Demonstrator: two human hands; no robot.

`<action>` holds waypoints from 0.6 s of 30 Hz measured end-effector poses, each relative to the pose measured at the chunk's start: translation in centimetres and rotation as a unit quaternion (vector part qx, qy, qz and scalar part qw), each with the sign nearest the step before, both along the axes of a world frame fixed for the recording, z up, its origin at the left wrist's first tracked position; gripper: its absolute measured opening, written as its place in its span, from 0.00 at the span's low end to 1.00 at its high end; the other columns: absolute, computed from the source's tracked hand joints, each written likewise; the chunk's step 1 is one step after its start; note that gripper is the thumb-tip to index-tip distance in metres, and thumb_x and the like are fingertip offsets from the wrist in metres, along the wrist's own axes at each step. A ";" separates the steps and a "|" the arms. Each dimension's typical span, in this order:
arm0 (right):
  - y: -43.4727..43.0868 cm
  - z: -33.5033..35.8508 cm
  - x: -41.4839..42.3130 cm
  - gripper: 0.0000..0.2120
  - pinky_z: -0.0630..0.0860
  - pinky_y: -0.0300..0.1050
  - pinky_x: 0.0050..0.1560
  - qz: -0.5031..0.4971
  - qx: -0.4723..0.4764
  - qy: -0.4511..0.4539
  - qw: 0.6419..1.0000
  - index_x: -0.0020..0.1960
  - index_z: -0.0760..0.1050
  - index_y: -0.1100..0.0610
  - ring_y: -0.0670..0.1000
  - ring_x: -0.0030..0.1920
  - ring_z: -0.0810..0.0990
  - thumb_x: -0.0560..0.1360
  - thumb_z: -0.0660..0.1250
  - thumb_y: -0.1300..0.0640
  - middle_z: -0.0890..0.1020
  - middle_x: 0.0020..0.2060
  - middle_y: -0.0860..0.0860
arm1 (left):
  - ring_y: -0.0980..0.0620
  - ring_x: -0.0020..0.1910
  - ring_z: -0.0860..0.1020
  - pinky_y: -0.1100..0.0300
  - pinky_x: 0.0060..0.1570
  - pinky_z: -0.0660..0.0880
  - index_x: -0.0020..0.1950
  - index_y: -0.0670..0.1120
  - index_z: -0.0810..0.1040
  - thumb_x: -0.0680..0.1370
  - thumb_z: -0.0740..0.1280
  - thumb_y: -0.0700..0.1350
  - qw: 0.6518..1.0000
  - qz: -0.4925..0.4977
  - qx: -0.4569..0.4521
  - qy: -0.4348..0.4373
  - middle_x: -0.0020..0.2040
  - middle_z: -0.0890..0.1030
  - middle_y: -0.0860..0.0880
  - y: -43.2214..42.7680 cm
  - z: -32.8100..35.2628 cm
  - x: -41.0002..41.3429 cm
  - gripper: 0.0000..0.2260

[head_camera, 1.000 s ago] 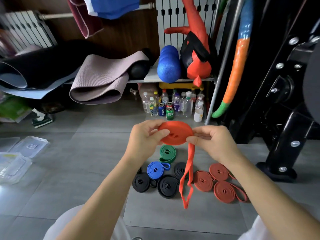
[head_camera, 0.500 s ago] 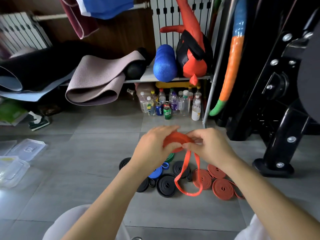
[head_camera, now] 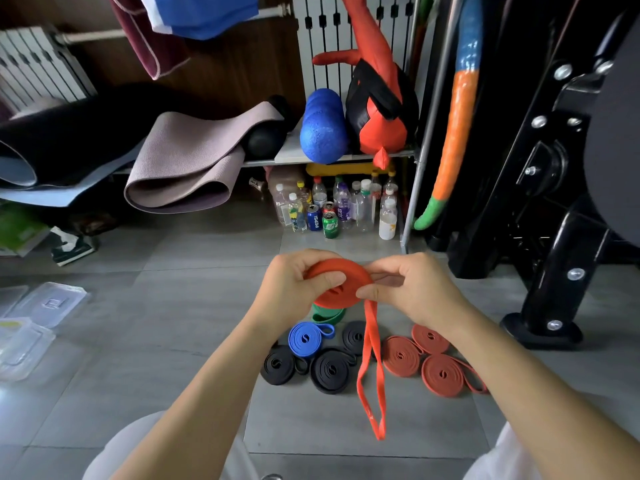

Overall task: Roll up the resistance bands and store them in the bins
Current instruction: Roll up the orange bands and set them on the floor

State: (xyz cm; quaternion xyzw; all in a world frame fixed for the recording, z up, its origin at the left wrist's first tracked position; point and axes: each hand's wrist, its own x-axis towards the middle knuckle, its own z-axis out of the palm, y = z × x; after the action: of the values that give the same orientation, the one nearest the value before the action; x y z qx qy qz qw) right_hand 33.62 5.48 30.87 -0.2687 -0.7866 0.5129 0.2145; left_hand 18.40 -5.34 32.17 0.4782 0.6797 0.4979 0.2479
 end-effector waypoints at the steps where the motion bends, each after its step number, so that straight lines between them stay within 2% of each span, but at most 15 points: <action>1: 0.0 0.0 0.0 0.13 0.79 0.40 0.50 -0.004 -0.003 0.007 1.000 0.43 0.81 0.42 0.43 0.42 0.84 0.66 0.76 0.59 0.85 0.40 0.44 | 0.54 0.42 0.81 0.62 0.47 0.78 0.44 0.53 0.81 0.71 0.71 0.33 1.000 0.010 0.010 -0.019 0.43 0.83 0.51 0.1 0.1 0.0 0.13; 3: 0.1 0.1 0.1 0.12 0.78 0.35 0.46 -0.017 -0.020 0.030 0.999 0.43 0.81 0.44 0.43 0.41 0.84 0.66 0.76 0.60 0.86 0.38 0.46 | 0.53 0.42 0.81 0.59 0.48 0.79 0.46 0.50 0.81 0.72 0.70 0.33 0.996 0.023 0.026 -0.081 0.43 0.83 0.50 0.1 0.2 0.1 0.12; 5: 0.1 0.1 0.1 0.11 0.77 0.32 0.44 -0.022 -0.050 0.052 0.997 0.43 0.81 0.48 0.44 0.40 0.84 0.65 0.76 0.61 0.86 0.38 0.48 | 0.48 0.45 0.81 0.53 0.50 0.79 0.49 0.46 0.80 0.72 0.69 0.35 0.986 0.025 0.034 -0.163 0.44 0.83 0.45 0.1 0.2 0.3 0.10; 8: 0.2 -0.2 0.2 0.10 0.79 0.37 0.45 -0.034 -0.029 0.045 0.998 0.44 0.81 0.50 0.48 0.41 0.84 0.66 0.75 0.62 0.85 0.39 0.49 | 0.45 0.47 0.80 0.48 0.53 0.78 0.55 0.39 0.77 0.71 0.68 0.37 0.972 0.010 0.012 -0.235 0.46 0.82 0.42 0.1 -0.1 0.5 0.13; 9: 0.2 -0.2 0.2 0.09 0.80 0.40 0.45 -0.041 0.000 0.027 0.999 0.43 0.81 0.49 0.49 0.40 0.84 0.67 0.75 0.61 0.85 0.39 0.49 | 0.46 0.47 0.80 0.51 0.52 0.79 0.55 0.38 0.77 0.72 0.68 0.36 0.977 0.004 -0.002 -0.213 0.46 0.82 0.43 0.1 -0.2 0.6 0.12; 11: 0.3 -0.4 0.3 0.07 0.79 0.42 0.45 -0.046 0.072 -0.025 0.996 0.45 0.83 0.50 0.49 0.40 0.84 0.68 0.75 0.58 0.86 0.39 0.49 | 0.53 0.49 0.79 0.61 0.52 0.77 0.57 0.45 0.76 0.74 0.70 0.37 0.998 0.004 -0.032 -0.046 0.49 0.81 0.52 0.1 -0.4 0.4 0.12; 13: 0.3 -0.7 0.3 0.08 0.78 0.44 0.49 -0.036 0.144 -0.079 0.986 0.48 0.83 0.52 0.47 0.43 0.83 0.69 0.74 0.55 0.85 0.41 0.48 | 0.59 0.52 0.76 0.67 0.52 0.72 0.62 0.54 0.75 0.73 0.72 0.44 0.988 0.000 -0.064 0.143 0.54 0.78 0.59 0.0 -0.6 0.4 0.18; 14: 0.2 -0.8 0.3 0.09 0.77 0.46 0.50 -0.025 0.162 -0.095 0.982 0.49 0.83 0.52 0.47 0.44 0.82 0.69 0.74 0.53 0.85 0.42 0.47 | 0.59 0.52 0.76 0.65 0.52 0.72 0.62 0.56 0.75 0.73 0.71 0.47 0.976 -0.012 -0.077 0.201 0.55 0.78 0.59 0.0 -0.7 0.6 0.18; 16: -0.2 -0.9 0.2 0.08 0.77 0.49 0.50 -0.007 0.180 -0.103 0.978 0.48 0.82 0.51 0.48 0.45 0.82 0.70 0.73 0.52 0.85 0.41 0.47 | 0.55 0.50 0.77 0.58 0.51 0.74 0.57 0.56 0.78 0.74 0.69 0.49 0.959 -0.031 -0.102 0.261 0.51 0.81 0.58 0.0 -1.0 0.9 0.12; 18: -0.2 -0.9 0.2 0.07 0.77 0.49 0.49 -0.008 0.178 -0.090 0.980 0.47 0.82 0.50 0.47 0.44 0.82 0.69 0.73 0.51 0.85 0.40 0.45 | 0.54 0.45 0.78 0.55 0.48 0.75 0.51 0.55 0.80 0.75 0.68 0.48 0.960 -0.026 -0.104 0.258 0.44 0.82 0.57 0.1 -1.0 0.9 0.06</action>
State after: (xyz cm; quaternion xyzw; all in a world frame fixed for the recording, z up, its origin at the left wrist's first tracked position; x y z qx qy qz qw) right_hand 33.83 5.24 29.92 -0.2781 -0.8790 0.3367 0.1913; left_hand 19.32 -5.26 31.17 0.5797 0.7559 0.2771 0.1257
